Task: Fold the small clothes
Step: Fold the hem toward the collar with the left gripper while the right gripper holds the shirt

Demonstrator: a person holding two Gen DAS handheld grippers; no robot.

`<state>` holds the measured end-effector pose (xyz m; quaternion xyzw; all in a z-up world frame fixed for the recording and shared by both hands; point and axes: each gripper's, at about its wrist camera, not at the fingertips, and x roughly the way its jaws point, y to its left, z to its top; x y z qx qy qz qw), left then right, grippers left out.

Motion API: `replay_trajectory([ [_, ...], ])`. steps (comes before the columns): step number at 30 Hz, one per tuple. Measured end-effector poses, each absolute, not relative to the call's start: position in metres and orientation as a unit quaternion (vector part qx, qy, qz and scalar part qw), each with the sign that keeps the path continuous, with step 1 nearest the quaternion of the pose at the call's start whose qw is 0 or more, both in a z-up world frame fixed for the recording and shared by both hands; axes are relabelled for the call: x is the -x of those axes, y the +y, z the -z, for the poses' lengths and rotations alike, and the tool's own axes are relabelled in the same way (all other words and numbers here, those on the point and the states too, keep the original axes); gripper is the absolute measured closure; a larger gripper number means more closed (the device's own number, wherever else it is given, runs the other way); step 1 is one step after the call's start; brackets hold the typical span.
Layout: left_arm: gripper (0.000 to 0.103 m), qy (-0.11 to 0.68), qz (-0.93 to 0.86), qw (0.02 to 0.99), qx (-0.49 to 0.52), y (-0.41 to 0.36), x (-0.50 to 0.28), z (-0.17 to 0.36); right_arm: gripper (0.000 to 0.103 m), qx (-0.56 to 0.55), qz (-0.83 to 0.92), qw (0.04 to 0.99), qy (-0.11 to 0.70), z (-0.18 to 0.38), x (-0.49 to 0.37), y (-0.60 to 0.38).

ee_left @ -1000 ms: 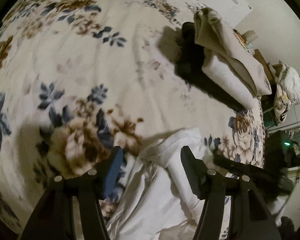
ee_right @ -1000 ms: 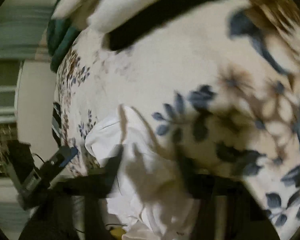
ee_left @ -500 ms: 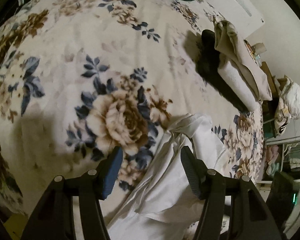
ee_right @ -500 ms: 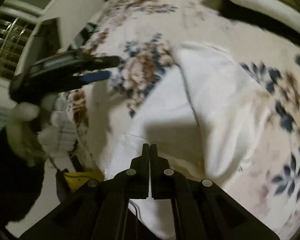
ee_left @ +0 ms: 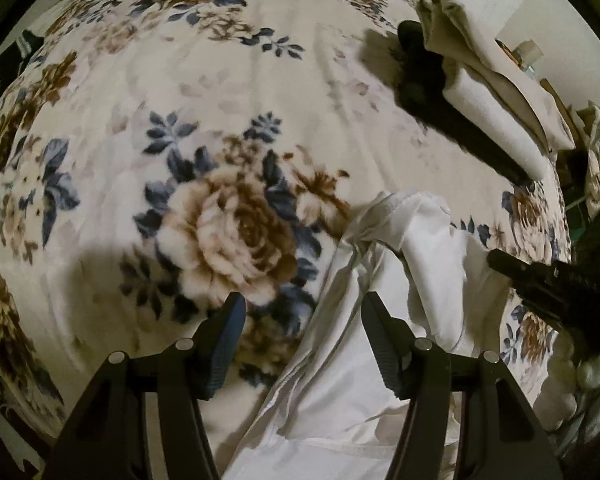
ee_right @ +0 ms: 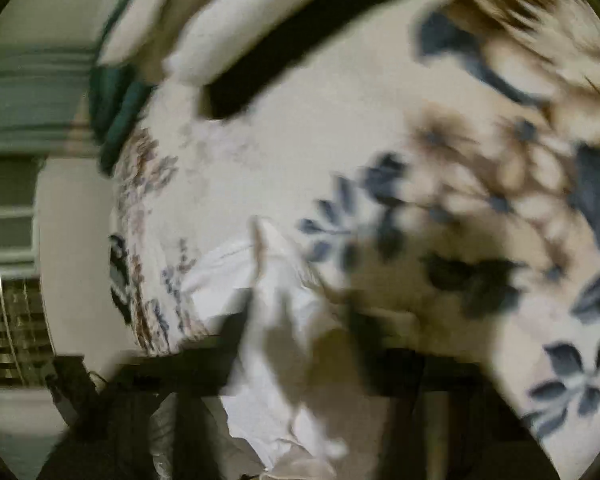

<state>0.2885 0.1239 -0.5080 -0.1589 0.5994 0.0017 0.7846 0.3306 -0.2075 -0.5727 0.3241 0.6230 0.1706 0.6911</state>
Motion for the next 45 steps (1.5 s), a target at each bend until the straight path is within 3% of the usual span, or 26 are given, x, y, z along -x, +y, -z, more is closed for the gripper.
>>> replay_trajectory([
  [9,0.045,0.584,-0.022,0.788,0.193,0.163,-0.283,0.485,0.096,-0.153,-0.345,0.701,0.605,0.513,-0.271,-0.129],
  [16,0.045,0.573,-0.002,0.789,0.221,0.166,-0.3,0.48,0.093,0.021,-0.425,0.635,0.645,0.533,-0.196,-0.082],
  [17,0.045,0.574,0.008,0.788,0.223,0.162,-0.306,0.482,0.09,0.019,-0.422,0.63,0.651,0.538,-0.196,-0.084],
  [19,0.045,0.577,0.024,0.786,0.219,0.154,-0.314,0.486,0.067,-0.002,-0.416,0.616,0.669,0.544,-0.2,-0.094],
  [22,0.045,0.589,0.063,0.779,0.207,0.135,-0.328,0.501,0.045,-0.08,-0.386,0.625,0.674,0.545,-0.216,-0.128],
  [28,0.045,0.634,0.157,0.735,0.181,0.097,-0.357,0.562,0.021,-0.297,-0.233,0.668,0.641,0.567,-0.272,-0.226],
  [31,0.045,0.648,0.19,0.715,0.18,0.084,-0.363,0.582,0.021,-0.351,-0.212,0.651,0.638,0.597,-0.294,-0.243],
  [33,0.054,0.629,0.197,0.733,0.168,0.079,-0.361,0.575,0.021,-0.36,-0.22,0.635,0.647,0.615,-0.304,-0.238],
  [34,0.066,0.619,0.197,0.743,0.16,0.077,-0.359,0.571,0.021,-0.36,-0.226,0.631,0.649,0.618,-0.305,-0.236],
  [35,0.086,0.616,0.194,0.748,0.151,0.076,-0.358,0.568,0.021,-0.357,-0.226,0.63,0.652,0.621,-0.307,-0.231],
  [36,0.086,0.613,0.188,0.754,0.143,0.074,-0.357,0.566,0.021,-0.348,-0.228,0.633,0.652,0.622,-0.309,-0.225],
  [37,0.087,0.609,0.182,0.759,0.141,0.074,-0.356,0.563,0.033,-0.343,-0.231,0.637,0.651,0.625,-0.312,-0.22],
  [38,0.089,0.603,0.177,0.766,0.139,0.074,-0.354,0.559,0.047,-0.335,-0.236,0.641,0.649,0.624,-0.313,-0.215],
  [39,0.089,0.597,0.17,0.772,0.135,0.074,-0.353,0.555,0.076,-0.325,-0.235,0.644,0.651,0.625,-0.314,-0.204],
  [42,0.09,0.585,0.156,0.785,0.134,0.077,-0.355,0.542,0.091,-0.309,-0.227,0.659,0.647,0.615,-0.313,-0.198],
  [45,0.091,0.576,0.149,0.792,0.135,0.082,-0.369,0.528,0.093,-0.287,-0.229,0.678,0.637,0.59,-0.323,-0.193],
])
